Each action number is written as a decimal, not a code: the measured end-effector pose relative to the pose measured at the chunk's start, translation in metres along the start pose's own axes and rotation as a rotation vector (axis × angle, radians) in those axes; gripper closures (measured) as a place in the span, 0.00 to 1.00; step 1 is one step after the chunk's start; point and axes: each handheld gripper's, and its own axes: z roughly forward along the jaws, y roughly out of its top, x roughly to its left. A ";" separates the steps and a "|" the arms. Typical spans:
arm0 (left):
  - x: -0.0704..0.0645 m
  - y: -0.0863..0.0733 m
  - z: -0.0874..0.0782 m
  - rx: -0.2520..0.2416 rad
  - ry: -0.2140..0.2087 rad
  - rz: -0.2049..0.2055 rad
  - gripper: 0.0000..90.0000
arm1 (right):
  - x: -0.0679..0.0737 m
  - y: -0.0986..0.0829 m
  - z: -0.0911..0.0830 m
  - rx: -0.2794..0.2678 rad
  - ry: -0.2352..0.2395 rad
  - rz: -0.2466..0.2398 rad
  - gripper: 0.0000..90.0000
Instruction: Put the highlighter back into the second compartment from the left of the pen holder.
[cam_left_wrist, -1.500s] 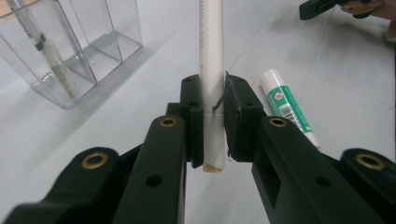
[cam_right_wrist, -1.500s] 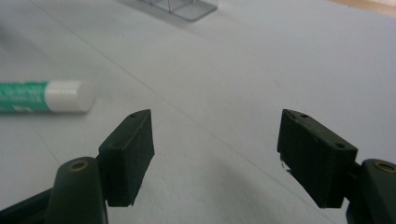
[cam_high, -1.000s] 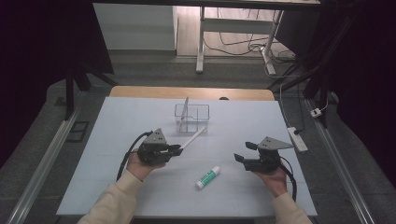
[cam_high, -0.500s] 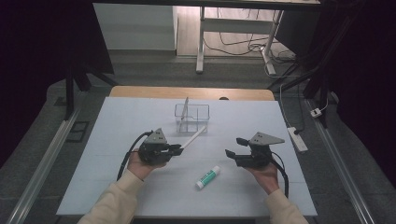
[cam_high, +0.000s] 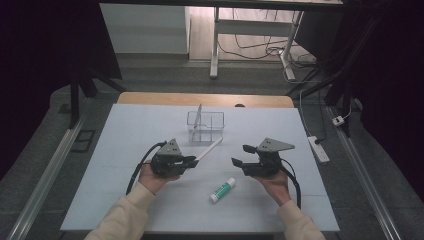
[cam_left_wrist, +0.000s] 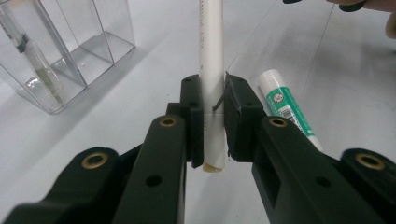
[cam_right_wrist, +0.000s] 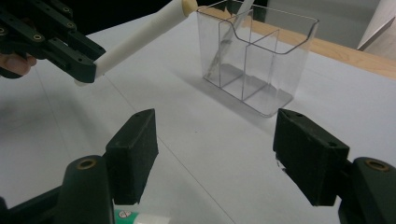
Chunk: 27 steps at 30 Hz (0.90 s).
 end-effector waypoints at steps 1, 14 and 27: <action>0.000 0.000 0.000 -0.001 0.000 0.000 0.87 | 0.001 0.001 0.002 -0.005 0.002 0.000 0.34; 0.000 0.000 0.002 0.001 0.003 0.000 0.87 | 0.010 0.016 0.020 -0.012 0.038 -0.022 0.35; 0.000 0.000 0.004 0.003 0.003 0.003 0.87 | 0.014 0.024 0.029 -0.029 0.055 -0.025 0.36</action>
